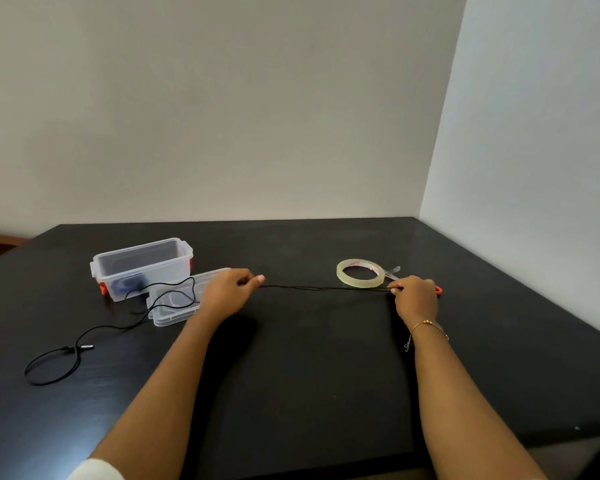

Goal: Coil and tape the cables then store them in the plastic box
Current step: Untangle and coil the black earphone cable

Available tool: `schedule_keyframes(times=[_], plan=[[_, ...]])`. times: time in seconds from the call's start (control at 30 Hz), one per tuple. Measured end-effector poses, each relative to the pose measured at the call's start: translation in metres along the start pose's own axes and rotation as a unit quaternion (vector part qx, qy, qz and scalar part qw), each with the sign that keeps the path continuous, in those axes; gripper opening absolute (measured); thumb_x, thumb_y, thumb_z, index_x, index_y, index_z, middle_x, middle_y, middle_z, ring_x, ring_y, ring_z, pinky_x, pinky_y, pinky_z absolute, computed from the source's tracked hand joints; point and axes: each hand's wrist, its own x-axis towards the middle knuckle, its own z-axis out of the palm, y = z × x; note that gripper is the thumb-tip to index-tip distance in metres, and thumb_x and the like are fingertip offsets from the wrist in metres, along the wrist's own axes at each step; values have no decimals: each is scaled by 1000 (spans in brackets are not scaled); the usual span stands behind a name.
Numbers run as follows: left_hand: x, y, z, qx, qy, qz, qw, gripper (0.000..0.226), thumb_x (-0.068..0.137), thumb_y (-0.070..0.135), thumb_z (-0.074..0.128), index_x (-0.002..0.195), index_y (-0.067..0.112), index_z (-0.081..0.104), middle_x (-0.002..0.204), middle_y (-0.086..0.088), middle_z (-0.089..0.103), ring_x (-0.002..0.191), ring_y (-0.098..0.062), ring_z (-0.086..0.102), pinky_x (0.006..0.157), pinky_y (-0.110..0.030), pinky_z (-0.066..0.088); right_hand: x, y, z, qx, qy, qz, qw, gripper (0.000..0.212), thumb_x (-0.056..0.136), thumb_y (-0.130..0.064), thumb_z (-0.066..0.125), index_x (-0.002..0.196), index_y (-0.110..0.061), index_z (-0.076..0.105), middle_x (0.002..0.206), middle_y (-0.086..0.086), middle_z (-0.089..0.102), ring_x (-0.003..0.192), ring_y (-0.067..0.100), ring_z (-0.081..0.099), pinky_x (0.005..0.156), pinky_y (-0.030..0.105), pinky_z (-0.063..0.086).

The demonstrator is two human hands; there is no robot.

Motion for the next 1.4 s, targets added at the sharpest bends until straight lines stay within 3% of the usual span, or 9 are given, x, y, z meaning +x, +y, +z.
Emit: schedule_keyframes(times=[0.17, 0.3, 0.43, 0.6, 0.7, 0.83, 1.0, 1.23, 1.4], plan=[[0, 24, 24, 29, -68, 83, 994, 24, 93, 31, 51, 93, 12, 65, 88, -2, 58, 80, -14, 52, 75, -27, 43, 5, 15, -13, -88, 34, 69, 993, 29, 93, -9, 42, 108, -10, 67, 109, 13, 61, 110, 33, 44, 84, 39, 45], [0, 32, 46, 62, -33, 89, 994, 25, 91, 32, 54, 95, 12, 68, 89, 0, 52, 84, -13, 50, 73, -24, 37, 11, 28, -20, -117, 12, 52, 992, 29, 94, -11, 42, 110, -15, 67, 110, 10, 62, 109, 30, 48, 84, 37, 43], [2, 39, 58, 74, 15, 81, 994, 27, 91, 35, 54, 97, 13, 69, 94, -4, 58, 94, -18, 53, 82, -31, 44, 11, 25, -19, -103, 0, 39, 994, 31, 92, -7, 45, 114, -19, 64, 114, 9, 62, 110, 30, 52, 86, 36, 42], [2, 39, 60, 84, 13, 87, 992, 29, 91, 37, 53, 99, 14, 69, 96, -5, 60, 98, -18, 52, 78, -27, 43, 6, 22, -19, -70, 45, 30, 996, 25, 87, -2, 52, 108, -12, 62, 109, 11, 61, 108, 31, 50, 85, 39, 39], [1, 39, 60, 87, 9, 93, 992, 29, 90, 38, 53, 99, 14, 69, 96, -5, 60, 98, -17, 52, 78, -27, 43, 0, 11, -22, -97, 53, -15, 994, 22, 88, -3, 51, 101, -12, 67, 109, 9, 60, 109, 30, 43, 85, 39, 38], [-1, 39, 59, 93, 10, 99, 991, 30, 91, 38, 52, 98, 15, 68, 95, -5, 61, 96, -17, 53, 82, -30, 44, -14, -21, -21, -15, 104, -142, 984, 21, 84, -9, 55, 102, -10, 66, 107, 9, 61, 103, 29, 47, 80, 39, 41], [-4, 38, 54, 51, -6, 119, 992, 30, 96, 29, 46, 112, 15, 66, 102, -10, 64, 99, -22, 56, 83, -27, 40, -50, -78, 1, 33, -42, -359, 932, 40, 88, -23, 54, 127, -13, 53, 130, 4, 53, 124, 22, 42, 98, 40, 39], [-9, 5, 8, 73, 119, 104, 985, 29, 94, 10, 44, 119, 7, 60, 111, -12, 64, 108, -26, 53, 90, -31, 41, -71, -132, 26, 14, -73, -403, 912, 35, 91, -18, 50, 126, -11, 52, 126, 5, 51, 118, 21, 44, 95, 36, 41], [-26, -35, -25, 122, 202, 4, 972, 26, 89, 8, 47, 109, 6, 63, 106, -15, 64, 106, -31, 51, 82, -40, 43, -93, -188, 48, 61, -72, -436, 895, 27, 90, -12, 49, 114, -7, 60, 116, 10, 56, 109, 26, 49, 87, 39, 44]])
